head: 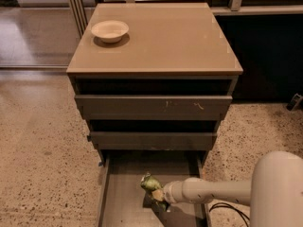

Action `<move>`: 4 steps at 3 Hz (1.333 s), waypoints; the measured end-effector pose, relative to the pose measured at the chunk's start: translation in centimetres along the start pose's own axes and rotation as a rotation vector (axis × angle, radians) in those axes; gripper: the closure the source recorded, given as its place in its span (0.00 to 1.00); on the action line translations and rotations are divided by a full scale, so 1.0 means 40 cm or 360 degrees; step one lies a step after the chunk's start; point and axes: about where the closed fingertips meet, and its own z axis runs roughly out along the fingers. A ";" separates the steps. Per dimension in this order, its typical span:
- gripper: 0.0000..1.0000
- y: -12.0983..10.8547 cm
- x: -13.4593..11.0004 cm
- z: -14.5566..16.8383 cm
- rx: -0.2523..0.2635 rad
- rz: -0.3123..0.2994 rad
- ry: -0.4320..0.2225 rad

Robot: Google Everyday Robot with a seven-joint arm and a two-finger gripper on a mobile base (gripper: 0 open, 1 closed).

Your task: Pick green jalapeno chip bag from bottom drawer and place on counter

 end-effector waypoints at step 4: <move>1.00 0.200 -0.334 -0.622 -0.0149 -0.0186 -0.0278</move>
Offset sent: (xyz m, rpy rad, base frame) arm -0.0352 -0.0345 0.3276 0.0788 -0.1644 0.0948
